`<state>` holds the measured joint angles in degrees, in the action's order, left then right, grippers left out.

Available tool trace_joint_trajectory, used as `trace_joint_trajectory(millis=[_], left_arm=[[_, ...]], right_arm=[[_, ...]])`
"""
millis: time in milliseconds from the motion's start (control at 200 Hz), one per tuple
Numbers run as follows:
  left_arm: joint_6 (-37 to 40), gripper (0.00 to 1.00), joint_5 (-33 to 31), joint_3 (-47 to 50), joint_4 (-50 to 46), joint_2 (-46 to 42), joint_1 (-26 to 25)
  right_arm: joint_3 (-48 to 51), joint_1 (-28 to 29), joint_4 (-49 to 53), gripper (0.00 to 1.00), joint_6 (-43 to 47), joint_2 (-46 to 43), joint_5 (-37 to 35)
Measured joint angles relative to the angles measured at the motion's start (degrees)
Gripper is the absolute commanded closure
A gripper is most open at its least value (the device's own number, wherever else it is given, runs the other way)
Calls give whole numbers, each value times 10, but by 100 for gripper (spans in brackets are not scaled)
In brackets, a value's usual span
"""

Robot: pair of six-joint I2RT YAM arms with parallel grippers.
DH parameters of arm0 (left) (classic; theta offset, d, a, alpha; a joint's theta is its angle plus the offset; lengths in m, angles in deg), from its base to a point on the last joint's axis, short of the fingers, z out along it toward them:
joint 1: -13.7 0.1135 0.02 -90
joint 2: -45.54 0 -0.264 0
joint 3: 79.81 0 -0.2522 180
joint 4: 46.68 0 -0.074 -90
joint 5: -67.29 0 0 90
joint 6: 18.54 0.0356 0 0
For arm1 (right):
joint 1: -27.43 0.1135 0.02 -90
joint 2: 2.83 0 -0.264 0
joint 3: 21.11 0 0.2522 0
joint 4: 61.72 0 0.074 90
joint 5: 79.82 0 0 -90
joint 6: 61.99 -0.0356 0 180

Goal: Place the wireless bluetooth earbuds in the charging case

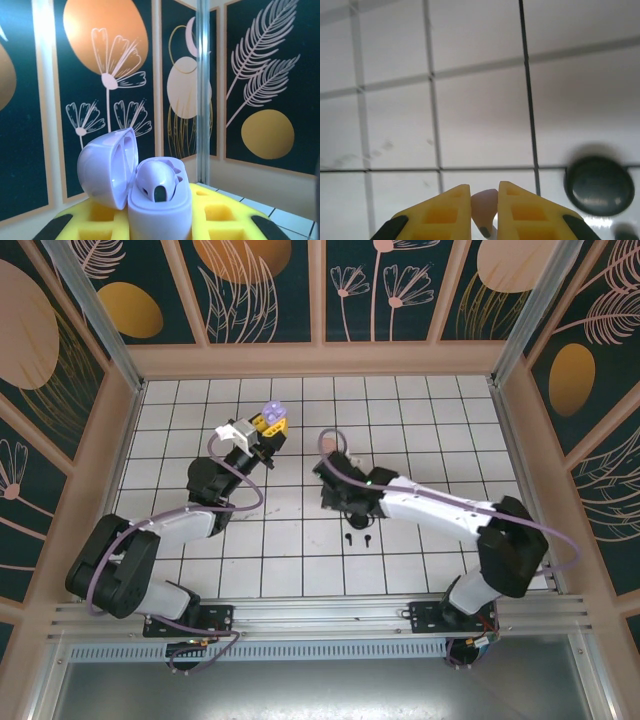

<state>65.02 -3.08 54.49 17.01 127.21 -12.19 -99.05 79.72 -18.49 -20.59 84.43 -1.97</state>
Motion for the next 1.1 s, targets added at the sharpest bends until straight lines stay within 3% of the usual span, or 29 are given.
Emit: trace_joint_trajectory(millis=[205, 490, 796, 1101], left_arm=[[31, 100, 43, -14, -45, -18, 0], [49, 100, 87, -29, -89, -20, 0], [47, 100, 107, -46, -103, -10, 0], [46, 100, 115, -61, -109, -5, -2]], right_arm=[[-104, -53, -33, 84, 106, -47, 0], [-246, -58, -63, 84, 222, -47, 13], [-256, -56, -122, 84, 272, -37, 82], [-255, -39, -149, 84, 286, -20, 103]])
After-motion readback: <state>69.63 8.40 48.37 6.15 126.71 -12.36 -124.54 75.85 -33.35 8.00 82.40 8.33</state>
